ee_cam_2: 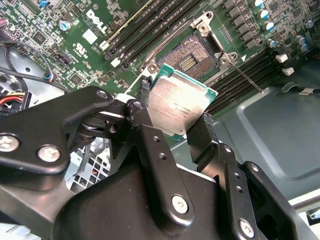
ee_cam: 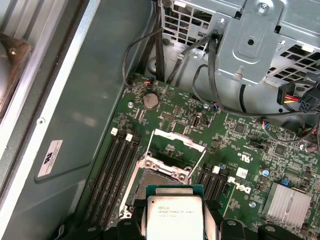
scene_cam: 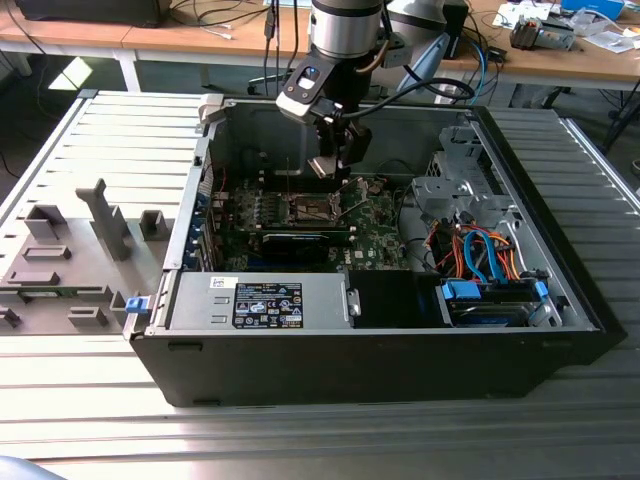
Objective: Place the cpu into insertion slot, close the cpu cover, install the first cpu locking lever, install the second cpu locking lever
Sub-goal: 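Place the cpu into insertion slot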
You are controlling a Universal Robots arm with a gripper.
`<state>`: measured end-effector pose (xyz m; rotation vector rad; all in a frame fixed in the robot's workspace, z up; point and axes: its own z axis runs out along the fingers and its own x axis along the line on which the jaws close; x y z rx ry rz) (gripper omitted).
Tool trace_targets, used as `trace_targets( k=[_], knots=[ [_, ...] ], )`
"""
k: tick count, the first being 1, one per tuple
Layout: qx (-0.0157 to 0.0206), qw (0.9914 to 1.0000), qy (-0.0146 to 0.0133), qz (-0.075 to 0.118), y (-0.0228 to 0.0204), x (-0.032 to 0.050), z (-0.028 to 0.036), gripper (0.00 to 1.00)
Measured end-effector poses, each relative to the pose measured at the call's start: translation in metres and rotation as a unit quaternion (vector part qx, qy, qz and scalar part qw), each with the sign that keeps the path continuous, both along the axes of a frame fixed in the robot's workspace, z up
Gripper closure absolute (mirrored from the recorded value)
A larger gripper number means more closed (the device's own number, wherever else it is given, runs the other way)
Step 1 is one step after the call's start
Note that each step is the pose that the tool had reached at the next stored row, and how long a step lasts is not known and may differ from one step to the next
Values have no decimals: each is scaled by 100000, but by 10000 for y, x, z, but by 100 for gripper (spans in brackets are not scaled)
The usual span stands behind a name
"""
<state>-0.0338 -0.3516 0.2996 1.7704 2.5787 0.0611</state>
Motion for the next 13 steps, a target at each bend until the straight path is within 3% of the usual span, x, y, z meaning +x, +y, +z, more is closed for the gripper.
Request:
trace_targets(
  k=[13],
  knots=[
    [2, 99998, -1, -572, 0, 0, -3, 46]
  ],
)
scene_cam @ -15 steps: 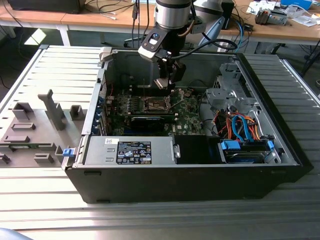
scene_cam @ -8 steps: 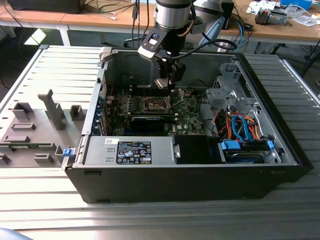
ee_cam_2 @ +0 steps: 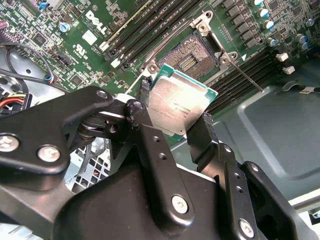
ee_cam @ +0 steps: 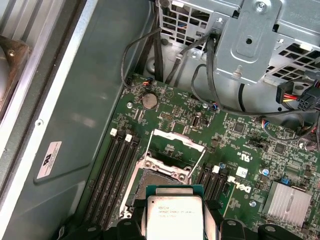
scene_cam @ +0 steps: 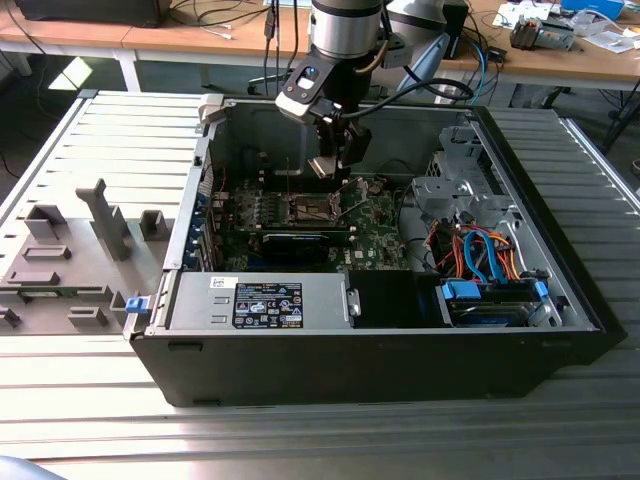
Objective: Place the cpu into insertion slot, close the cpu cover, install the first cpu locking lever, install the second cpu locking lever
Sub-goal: 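Place the cpu into insertion slot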
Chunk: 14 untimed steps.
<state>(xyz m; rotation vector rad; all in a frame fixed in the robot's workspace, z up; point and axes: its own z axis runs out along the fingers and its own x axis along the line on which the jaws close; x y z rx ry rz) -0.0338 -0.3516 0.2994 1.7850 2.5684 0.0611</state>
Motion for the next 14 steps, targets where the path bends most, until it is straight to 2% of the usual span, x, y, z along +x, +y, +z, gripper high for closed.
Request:
trace_targets(
  k=[6, 14],
  knots=[
    [-15, 100000, -3, -248, 0, 0, -1, 46],
    [-29, 99984, 1, -1792, 0, 0, -4, 46]
  ],
)
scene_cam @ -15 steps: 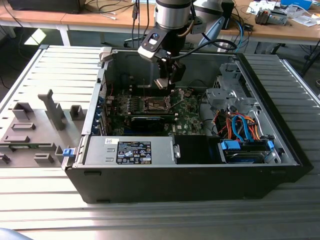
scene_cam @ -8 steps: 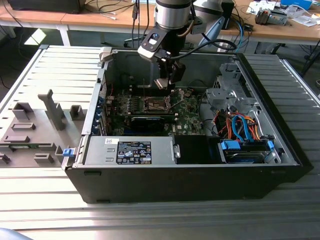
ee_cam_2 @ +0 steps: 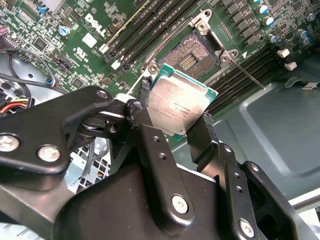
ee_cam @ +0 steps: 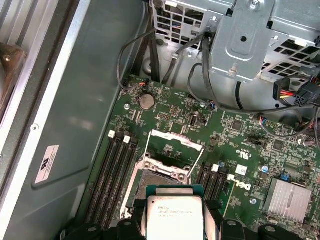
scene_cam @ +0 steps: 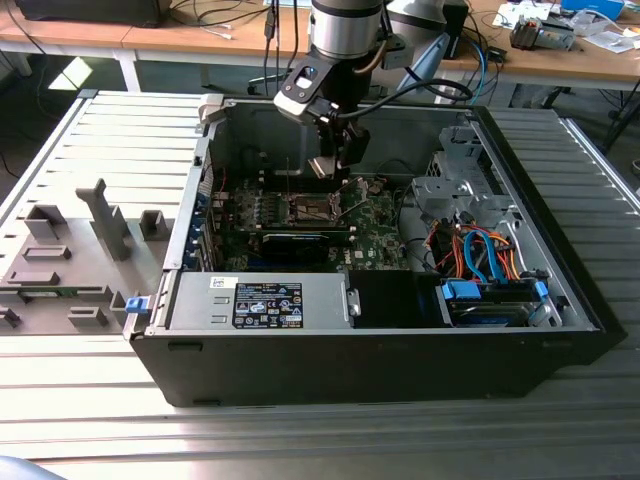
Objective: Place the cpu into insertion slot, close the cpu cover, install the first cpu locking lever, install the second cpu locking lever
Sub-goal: 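Place the cpu into insertion slot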
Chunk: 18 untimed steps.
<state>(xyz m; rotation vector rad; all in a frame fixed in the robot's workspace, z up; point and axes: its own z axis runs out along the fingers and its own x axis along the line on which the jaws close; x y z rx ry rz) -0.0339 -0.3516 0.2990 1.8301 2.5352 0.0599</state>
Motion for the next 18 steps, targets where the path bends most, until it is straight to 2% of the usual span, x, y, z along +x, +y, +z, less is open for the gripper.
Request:
trace_targets(
  k=[18],
  knots=[
    [-10, 99971, -1, -2411, 0, 0, -7, 46]
  ],
)
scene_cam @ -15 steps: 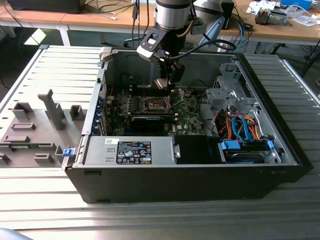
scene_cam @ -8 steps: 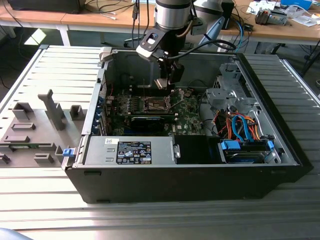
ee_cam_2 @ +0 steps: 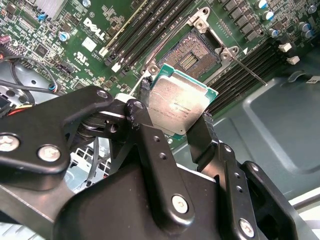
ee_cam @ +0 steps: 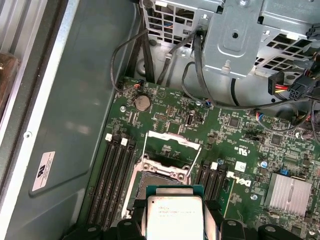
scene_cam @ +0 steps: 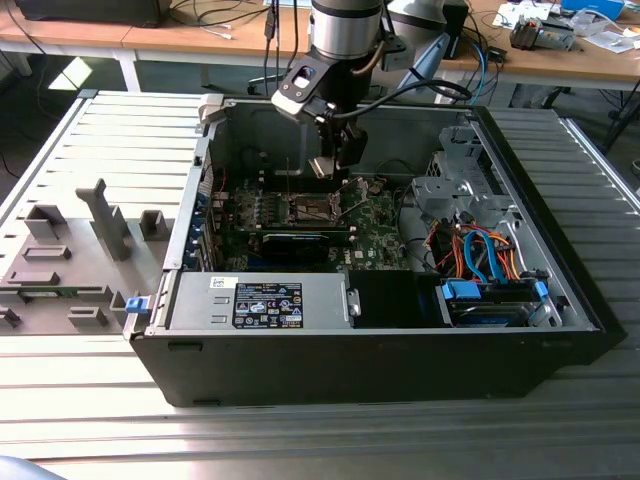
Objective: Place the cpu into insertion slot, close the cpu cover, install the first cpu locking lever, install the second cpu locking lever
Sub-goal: 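Place the cpu into insertion slot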
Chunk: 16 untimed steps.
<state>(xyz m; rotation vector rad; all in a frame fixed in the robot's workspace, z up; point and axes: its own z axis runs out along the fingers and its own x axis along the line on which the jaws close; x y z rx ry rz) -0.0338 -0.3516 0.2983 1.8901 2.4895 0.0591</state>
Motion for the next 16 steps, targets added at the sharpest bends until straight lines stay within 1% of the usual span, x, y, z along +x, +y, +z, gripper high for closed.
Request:
trace_targets(
  k=[16],
  knots=[
    [-27, 99989, 1, -1483, 0, 0, -4, 46]
  ],
)
